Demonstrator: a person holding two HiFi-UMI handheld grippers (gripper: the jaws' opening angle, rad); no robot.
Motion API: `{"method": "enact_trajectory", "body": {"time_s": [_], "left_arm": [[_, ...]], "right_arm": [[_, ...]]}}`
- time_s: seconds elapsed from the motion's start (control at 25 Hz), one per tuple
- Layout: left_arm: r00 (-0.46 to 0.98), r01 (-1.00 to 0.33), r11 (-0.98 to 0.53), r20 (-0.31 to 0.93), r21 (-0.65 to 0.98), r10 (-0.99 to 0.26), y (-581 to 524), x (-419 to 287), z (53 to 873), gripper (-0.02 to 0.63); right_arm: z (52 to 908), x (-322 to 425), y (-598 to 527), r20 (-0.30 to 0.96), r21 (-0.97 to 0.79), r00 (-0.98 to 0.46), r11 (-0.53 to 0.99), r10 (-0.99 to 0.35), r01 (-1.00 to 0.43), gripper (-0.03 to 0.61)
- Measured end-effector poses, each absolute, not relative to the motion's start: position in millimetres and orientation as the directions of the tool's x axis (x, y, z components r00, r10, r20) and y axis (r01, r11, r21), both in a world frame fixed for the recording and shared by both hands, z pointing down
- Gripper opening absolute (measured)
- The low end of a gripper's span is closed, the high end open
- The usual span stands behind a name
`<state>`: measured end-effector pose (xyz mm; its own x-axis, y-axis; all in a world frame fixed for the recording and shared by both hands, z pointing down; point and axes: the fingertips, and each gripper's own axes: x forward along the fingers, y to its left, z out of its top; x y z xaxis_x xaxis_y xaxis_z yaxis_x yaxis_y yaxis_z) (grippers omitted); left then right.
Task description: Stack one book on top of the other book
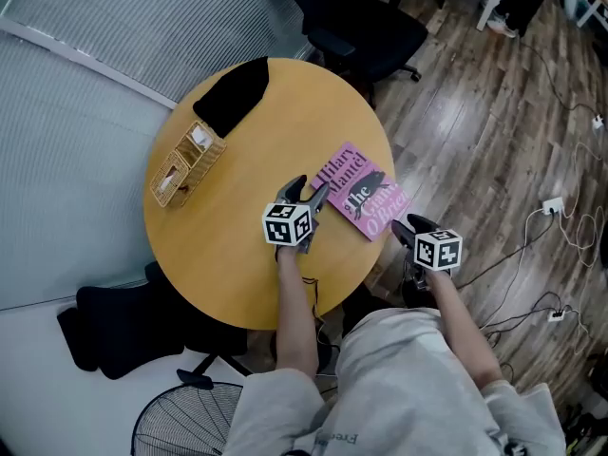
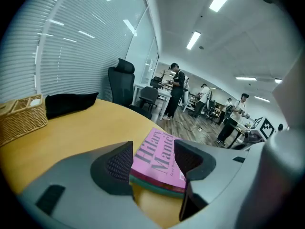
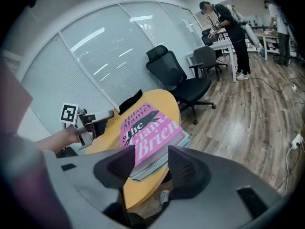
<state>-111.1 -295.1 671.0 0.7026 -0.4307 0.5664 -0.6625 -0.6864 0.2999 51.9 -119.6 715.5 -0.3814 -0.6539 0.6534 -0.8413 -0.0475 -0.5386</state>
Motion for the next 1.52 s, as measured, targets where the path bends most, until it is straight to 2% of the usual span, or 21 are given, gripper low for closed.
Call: {"method": "enact_trajectory", "body": {"time_s": [0.4,0.8,1.08,1.52], "left_arm": [[0.609,-0.78,-0.561,0.542,0.278,-0.579,-211,-131,638,0.285],[0.52,-0.854,-0.425,0.503,0.299,-0.691,-157,-128,621,0.285],[0.457,-0.889,-0.395,0.486,0.231,-0.745,-121,-104,616,0.285],[0.393,-0.919,-0.305,0.52,0.249,-0.758,-68,-85,644,0.284]], "right_arm": [[684,60,-118,0.571,-0.515,-0.48,0.165,-0.665,-0.841,0.218],[669,60,-112,0.542,-0.449,-0.547,0.331,-0.638,-0.83,0.23],[664,63,-96,0.576,-0.269,-0.562,0.511,-0.594,-0.816,0.252],[665,71,-84,0.562,-0.269,-0.602,0.563,-0.567,-0.782,0.253]]}}
